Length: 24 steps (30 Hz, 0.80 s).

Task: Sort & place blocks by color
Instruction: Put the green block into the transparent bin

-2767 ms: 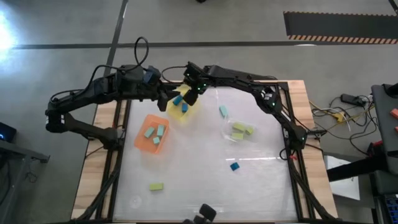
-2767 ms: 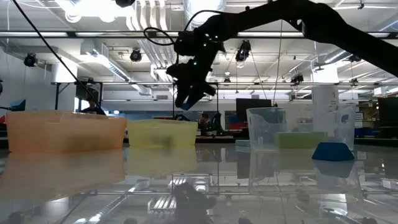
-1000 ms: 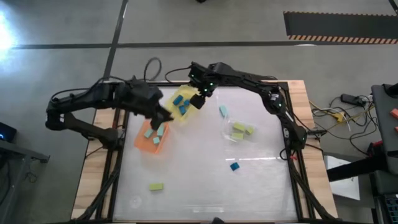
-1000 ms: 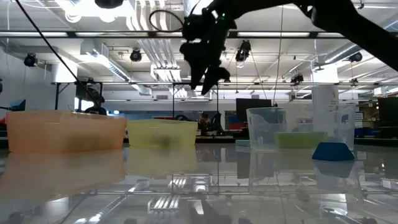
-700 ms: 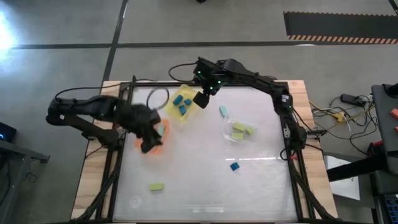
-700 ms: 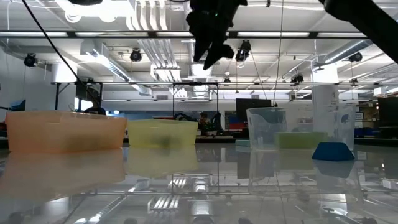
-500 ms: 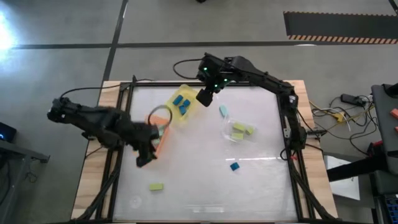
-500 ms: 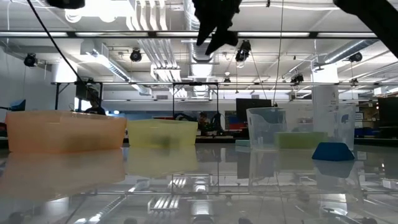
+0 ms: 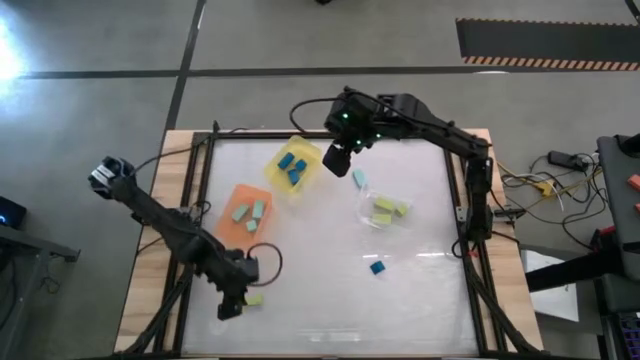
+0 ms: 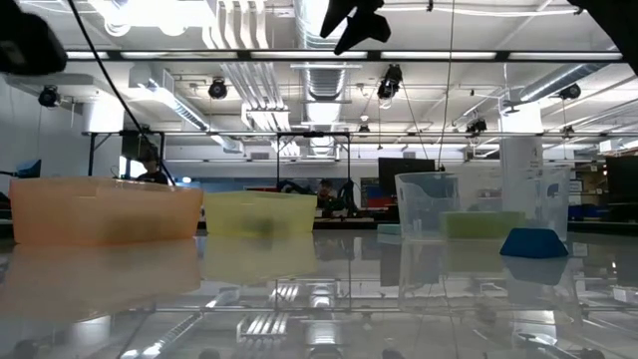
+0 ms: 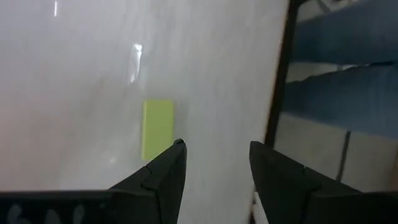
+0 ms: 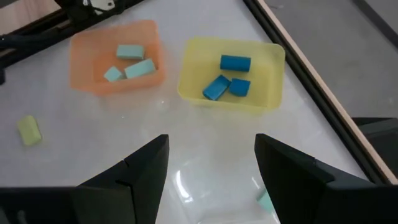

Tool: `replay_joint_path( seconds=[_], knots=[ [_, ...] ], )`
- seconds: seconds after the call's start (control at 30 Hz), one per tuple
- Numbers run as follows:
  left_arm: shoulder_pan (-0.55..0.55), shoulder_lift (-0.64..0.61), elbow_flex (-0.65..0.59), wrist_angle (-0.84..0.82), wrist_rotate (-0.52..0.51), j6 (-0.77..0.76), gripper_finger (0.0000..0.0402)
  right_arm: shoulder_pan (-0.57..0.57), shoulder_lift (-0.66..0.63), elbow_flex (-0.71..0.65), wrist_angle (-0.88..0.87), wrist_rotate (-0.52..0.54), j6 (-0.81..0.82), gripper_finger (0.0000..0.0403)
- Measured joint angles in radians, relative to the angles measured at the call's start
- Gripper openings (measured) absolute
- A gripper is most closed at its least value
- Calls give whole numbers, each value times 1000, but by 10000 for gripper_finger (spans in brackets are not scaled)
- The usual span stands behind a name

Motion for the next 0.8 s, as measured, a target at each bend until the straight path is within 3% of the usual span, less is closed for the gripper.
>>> replay_joint_path(
  seconds=[0.4,0.67,0.8],
  knots=[
    [-42,170,-61,71,-3,78,164,53,9,0,0,20,32,228],
    [-43,203,-71,97,-106,118,215,69,9,0,-1,20,59,228],
    [-49,207,-104,93,-108,139,226,73,9,0,-2,20,69,228]
  ],
)
